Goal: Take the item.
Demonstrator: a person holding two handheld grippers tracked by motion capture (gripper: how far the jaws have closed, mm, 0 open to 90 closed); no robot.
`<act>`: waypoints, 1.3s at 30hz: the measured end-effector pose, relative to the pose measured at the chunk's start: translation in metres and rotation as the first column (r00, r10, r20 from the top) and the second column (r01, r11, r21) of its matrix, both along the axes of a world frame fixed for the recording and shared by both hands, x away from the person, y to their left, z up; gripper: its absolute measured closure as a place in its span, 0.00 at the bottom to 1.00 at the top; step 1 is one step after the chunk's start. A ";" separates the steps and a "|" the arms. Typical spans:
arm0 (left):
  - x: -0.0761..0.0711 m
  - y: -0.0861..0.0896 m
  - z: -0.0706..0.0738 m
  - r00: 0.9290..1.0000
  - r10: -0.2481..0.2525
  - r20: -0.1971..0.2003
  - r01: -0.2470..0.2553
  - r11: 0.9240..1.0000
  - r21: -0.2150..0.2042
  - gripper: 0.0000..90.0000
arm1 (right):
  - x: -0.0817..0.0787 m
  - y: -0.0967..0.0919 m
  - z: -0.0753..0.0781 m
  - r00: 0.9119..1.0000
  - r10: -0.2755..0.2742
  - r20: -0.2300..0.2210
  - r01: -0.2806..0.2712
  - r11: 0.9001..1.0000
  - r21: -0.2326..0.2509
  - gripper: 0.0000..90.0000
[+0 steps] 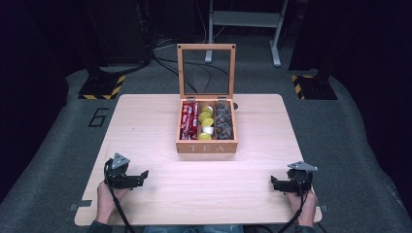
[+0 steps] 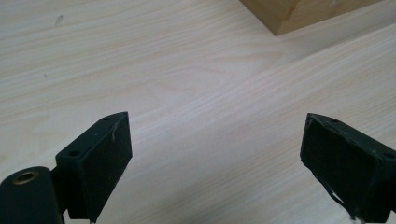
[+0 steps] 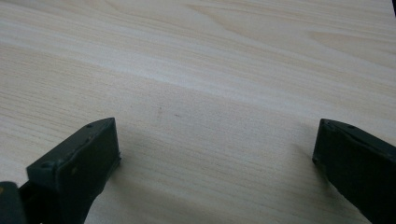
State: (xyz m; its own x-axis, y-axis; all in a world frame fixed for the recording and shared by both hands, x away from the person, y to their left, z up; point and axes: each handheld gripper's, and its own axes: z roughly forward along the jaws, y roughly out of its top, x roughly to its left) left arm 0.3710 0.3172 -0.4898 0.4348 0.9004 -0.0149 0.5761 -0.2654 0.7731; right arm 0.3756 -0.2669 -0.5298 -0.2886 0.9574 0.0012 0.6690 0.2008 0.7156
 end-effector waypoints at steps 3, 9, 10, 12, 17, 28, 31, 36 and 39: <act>0.003 -0.004 0.003 1.000 -0.008 0.002 0.008 1.000 0.003 0.10 | 0.000 0.000 0.000 1.000 -0.001 0.000 0.001 1.000 0.000 0.00; 0.015 -0.017 0.014 0.999 -0.045 0.014 0.045 0.999 0.013 0.11 | 0.000 0.000 0.000 1.000 -0.001 0.000 0.001 1.000 0.000 0.00; 0.015 -0.017 0.014 0.999 -0.045 0.014 0.045 0.999 0.013 0.11 | 0.000 0.000 0.000 1.000 -0.001 0.000 0.001 1.000 0.000 0.00; 0.020 -0.023 0.020 0.998 -0.062 0.022 0.061 0.998 0.015 0.11 | 0.000 0.000 0.000 1.000 -0.002 0.000 0.002 1.000 0.000 0.00; 0.029 -0.034 0.027 0.996 -0.090 0.027 0.089 0.996 0.032 0.11 | 0.000 0.000 0.000 1.000 0.001 0.003 -0.001 1.000 -0.002 0.00; 0.048 -0.044 0.044 0.992 -0.119 0.038 0.117 0.992 0.039 0.11 | 0.000 0.000 0.000 1.000 0.000 0.003 0.000 1.000 -0.002 0.00; 0.052 -0.048 0.048 0.991 -0.127 0.038 0.126 0.991 0.039 0.11 | 0.000 0.000 0.000 1.000 0.000 0.003 0.000 1.000 -0.002 0.00; 0.060 -0.056 0.053 0.988 -0.148 0.037 0.147 0.988 0.042 0.11 | 0.000 0.000 0.000 1.000 0.002 0.002 -0.002 1.000 -0.002 0.00; 0.063 -0.060 0.054 0.988 -0.151 0.039 0.149 0.987 0.052 0.11 | 0.000 0.000 0.000 1.000 0.001 0.002 -0.001 1.000 -0.002 0.00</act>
State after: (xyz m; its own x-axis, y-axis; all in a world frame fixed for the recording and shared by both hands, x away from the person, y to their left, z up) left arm 0.4335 0.2568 -0.4356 0.5646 0.8240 0.0486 0.4936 -0.3842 0.7802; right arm 0.3757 -0.2671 -0.5299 -0.2896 0.9571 -0.0017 0.6670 0.2031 0.7168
